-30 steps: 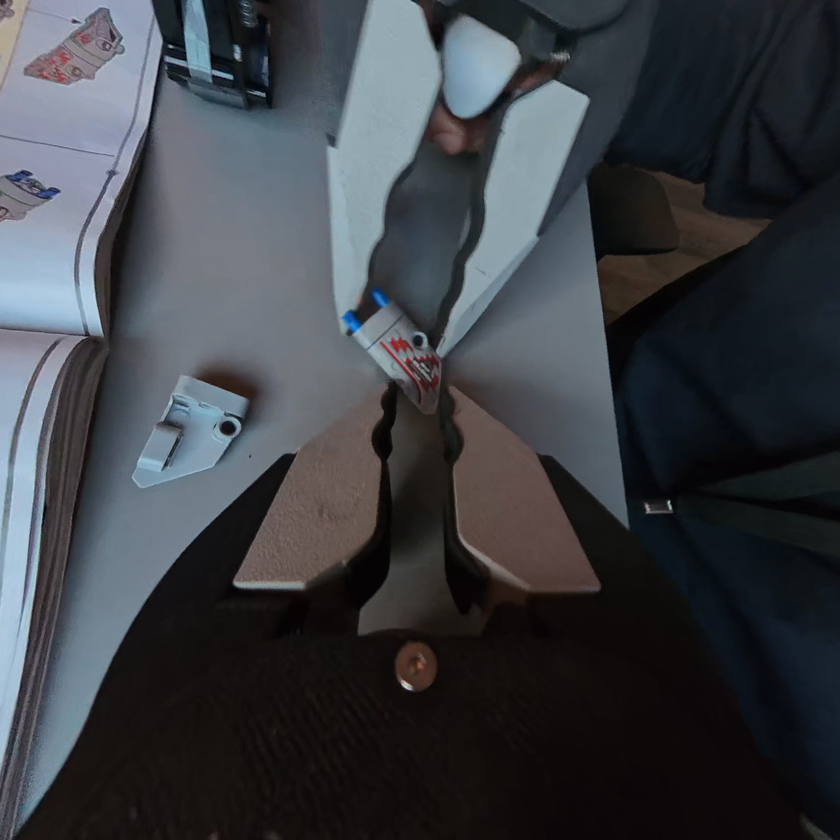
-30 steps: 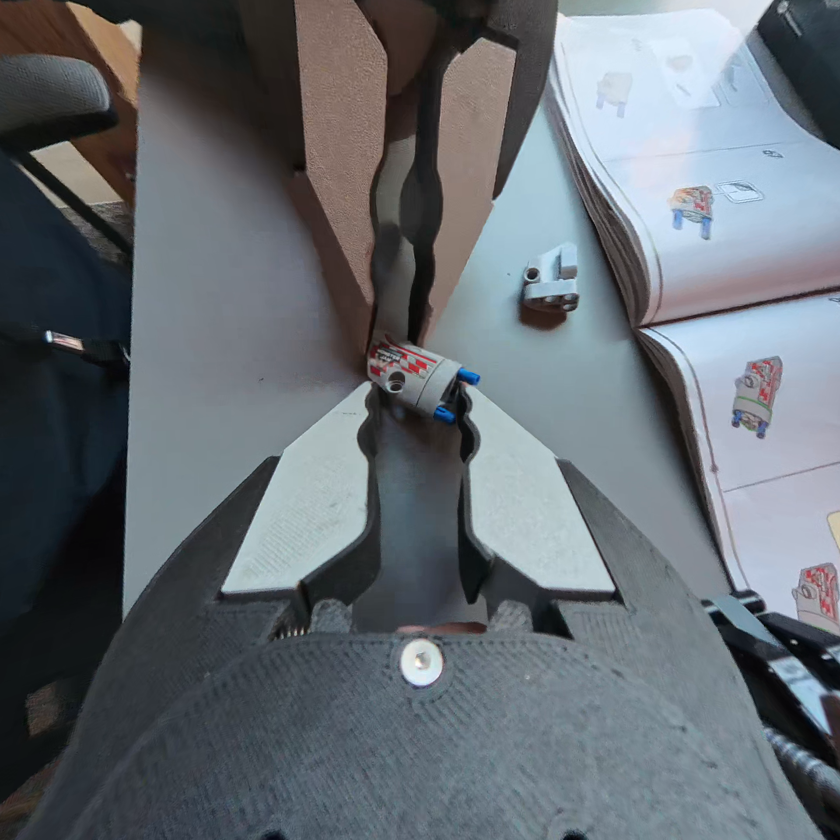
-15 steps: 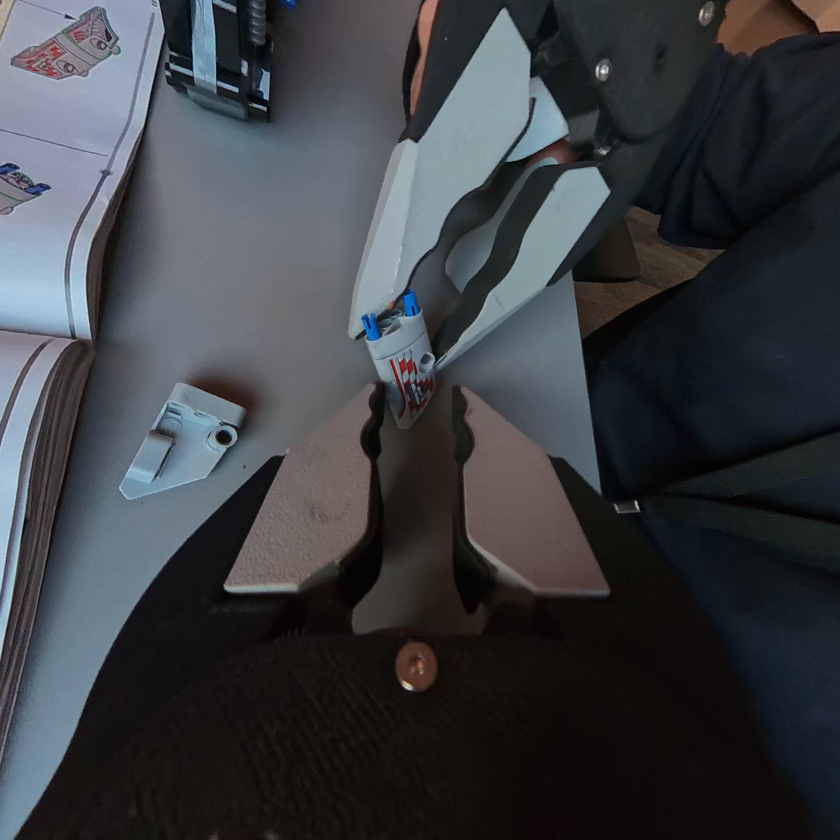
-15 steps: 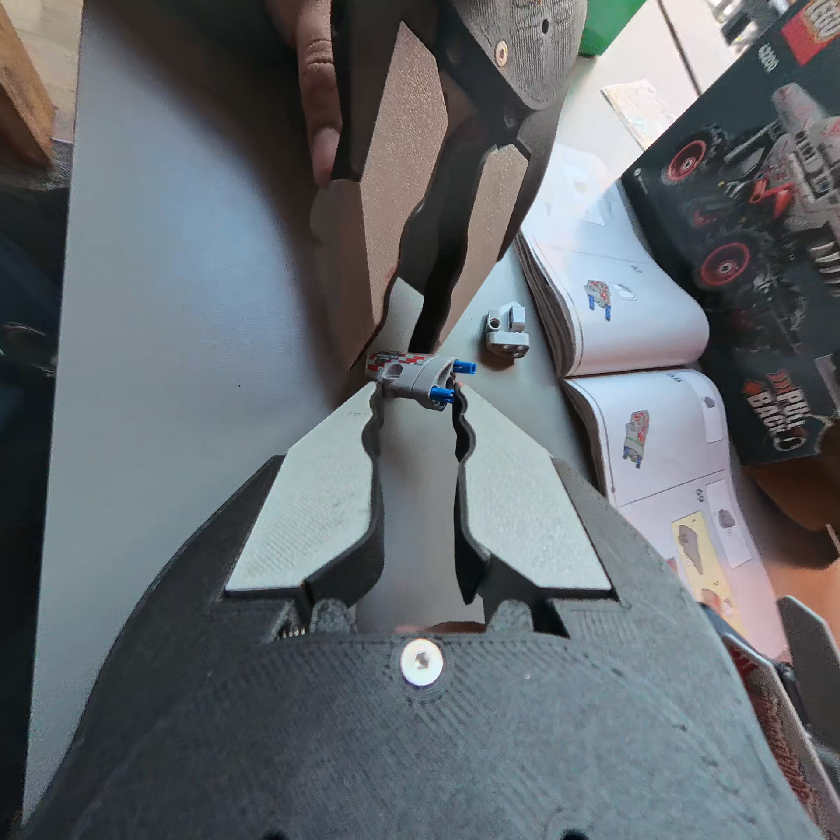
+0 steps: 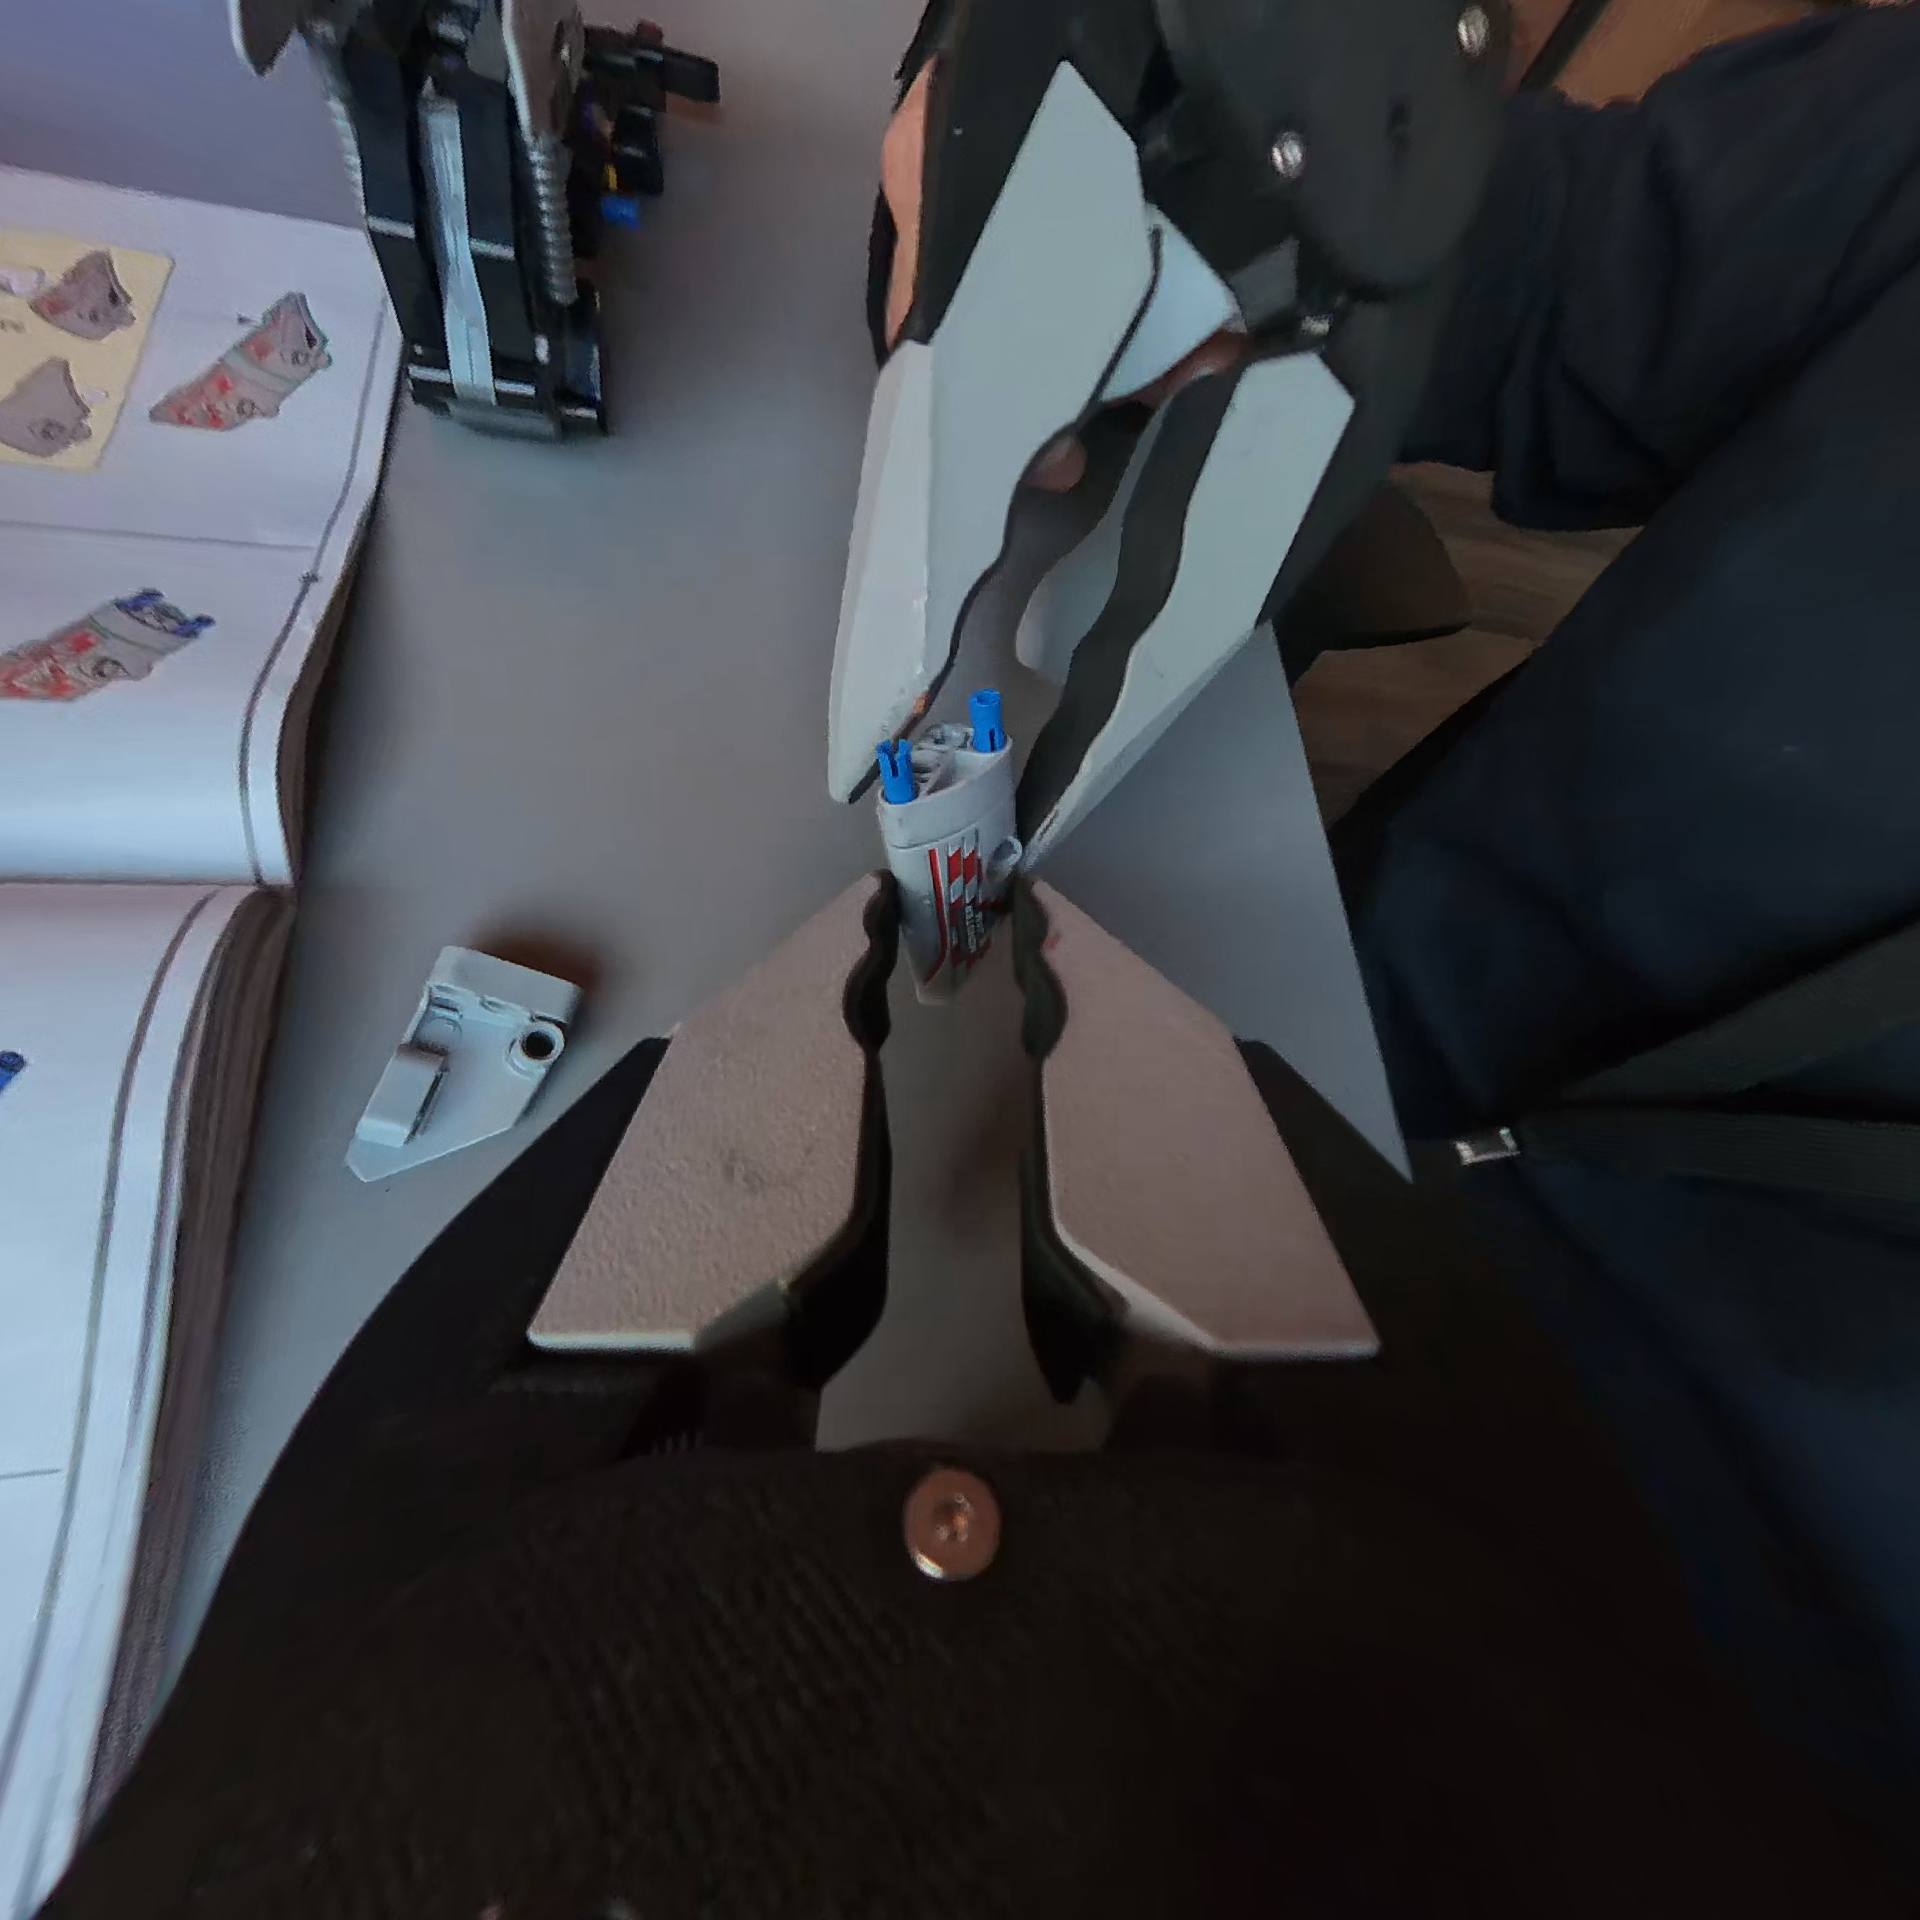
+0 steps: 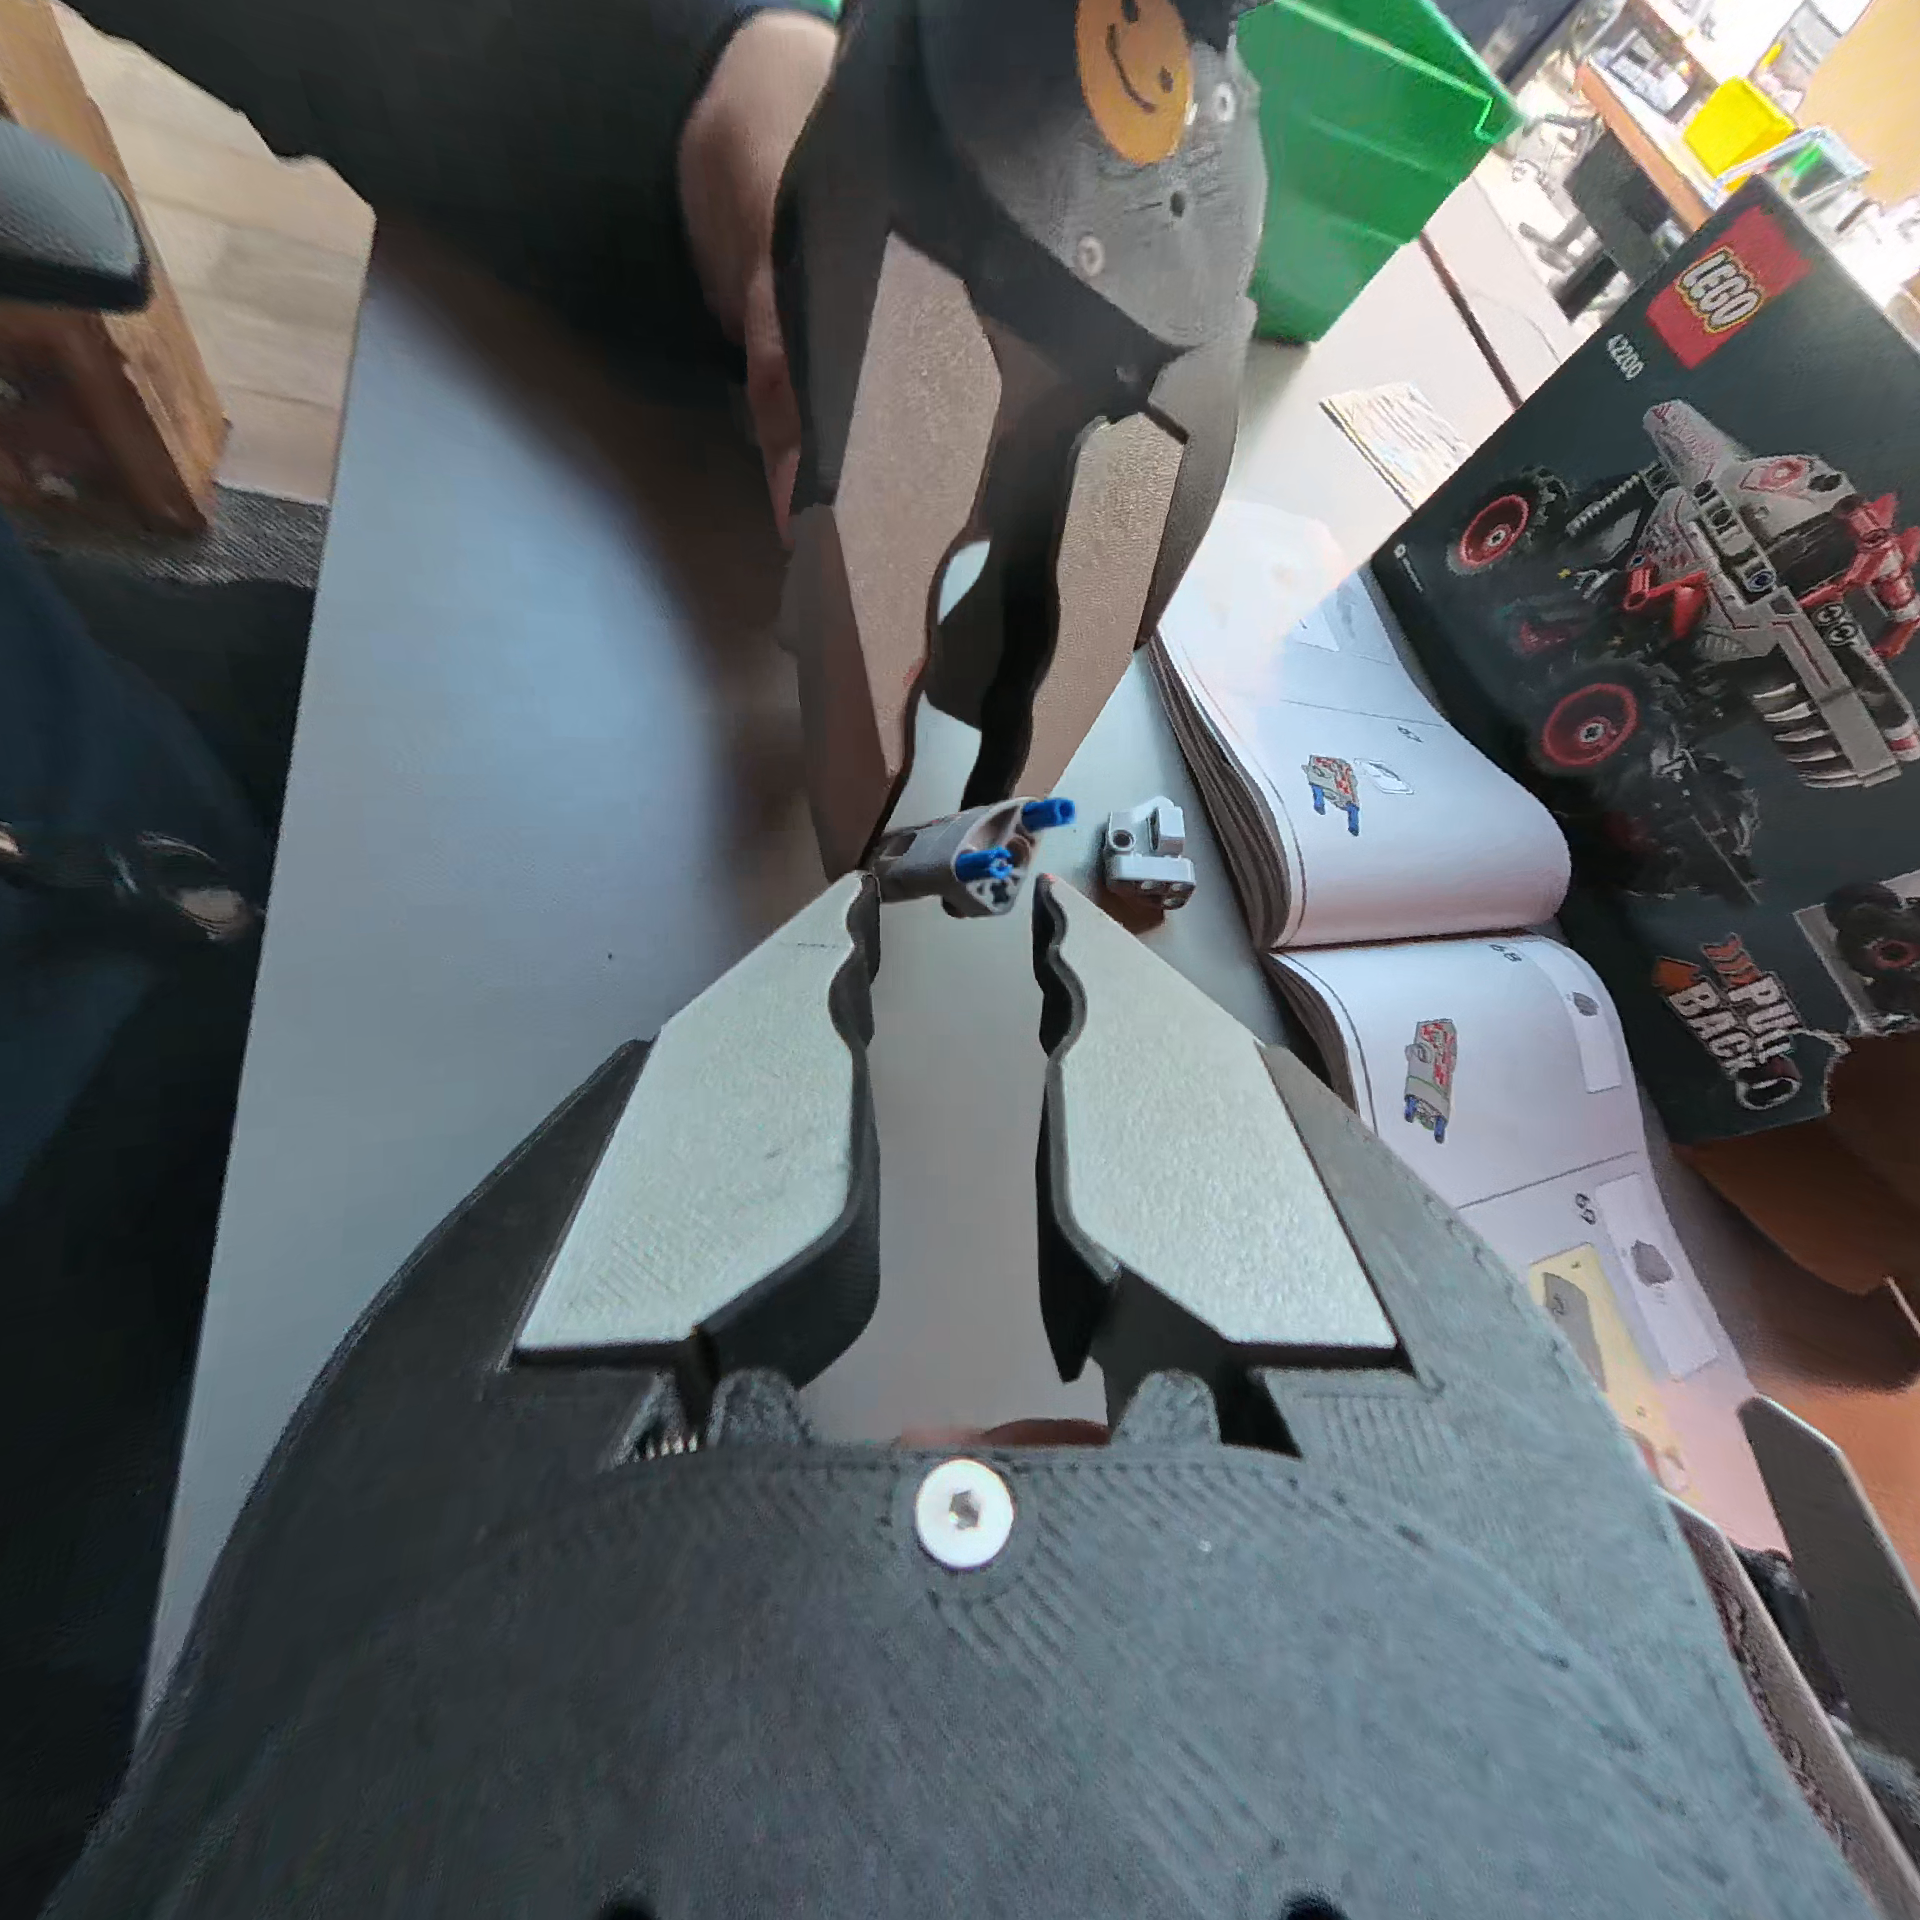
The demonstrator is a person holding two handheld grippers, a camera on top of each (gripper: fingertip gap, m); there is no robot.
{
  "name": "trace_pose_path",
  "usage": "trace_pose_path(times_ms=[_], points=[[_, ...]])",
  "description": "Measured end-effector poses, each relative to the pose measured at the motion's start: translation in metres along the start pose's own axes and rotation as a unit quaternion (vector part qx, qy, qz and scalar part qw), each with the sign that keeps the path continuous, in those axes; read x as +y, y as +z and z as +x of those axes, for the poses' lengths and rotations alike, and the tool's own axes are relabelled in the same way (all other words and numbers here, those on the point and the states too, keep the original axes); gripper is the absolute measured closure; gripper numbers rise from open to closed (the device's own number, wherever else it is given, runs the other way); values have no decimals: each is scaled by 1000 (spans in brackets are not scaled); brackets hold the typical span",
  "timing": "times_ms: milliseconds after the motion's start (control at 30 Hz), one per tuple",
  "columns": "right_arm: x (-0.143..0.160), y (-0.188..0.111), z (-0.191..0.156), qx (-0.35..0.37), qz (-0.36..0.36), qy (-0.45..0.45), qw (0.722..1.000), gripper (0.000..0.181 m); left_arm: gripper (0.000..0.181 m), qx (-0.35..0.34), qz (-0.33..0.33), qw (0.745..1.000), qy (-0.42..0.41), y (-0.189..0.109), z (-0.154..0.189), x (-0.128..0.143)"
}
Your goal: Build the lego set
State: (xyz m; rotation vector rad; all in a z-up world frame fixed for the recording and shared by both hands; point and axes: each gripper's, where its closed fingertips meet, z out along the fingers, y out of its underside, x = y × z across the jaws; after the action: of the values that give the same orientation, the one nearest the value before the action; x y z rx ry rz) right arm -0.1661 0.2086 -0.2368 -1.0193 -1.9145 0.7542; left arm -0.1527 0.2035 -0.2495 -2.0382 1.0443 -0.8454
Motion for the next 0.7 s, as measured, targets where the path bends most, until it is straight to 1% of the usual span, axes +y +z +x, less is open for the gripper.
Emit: trace_pose_path(times_ms=[67,167,267,400,533,667,700], points=[[-8,-4,-2,-15,23,14,1000,155,164,-20,4,998,54,-2,1,-2],[-21,-11,-5,-32,60,28,997,159,164,-41,11,989,144,-1,7,-4],[-24,-15,-7,-39,71,31,996,162,162,-57,11,982,179,1,8,-5],[-30,-20,-6,-34,88,26,995,160,163,-81,54,968,230,-6,7,-16],[-37,-26,-4,-29,106,28,993,160,163,-115,91,946,290,-13,8,-24],[-39,-28,-4,-19,110,18,994,160,163,-135,99,935,312,-12,7,-28],[-40,-28,-4,-18,111,16,994,163,163,-141,102,932,318,-12,7,-29]])
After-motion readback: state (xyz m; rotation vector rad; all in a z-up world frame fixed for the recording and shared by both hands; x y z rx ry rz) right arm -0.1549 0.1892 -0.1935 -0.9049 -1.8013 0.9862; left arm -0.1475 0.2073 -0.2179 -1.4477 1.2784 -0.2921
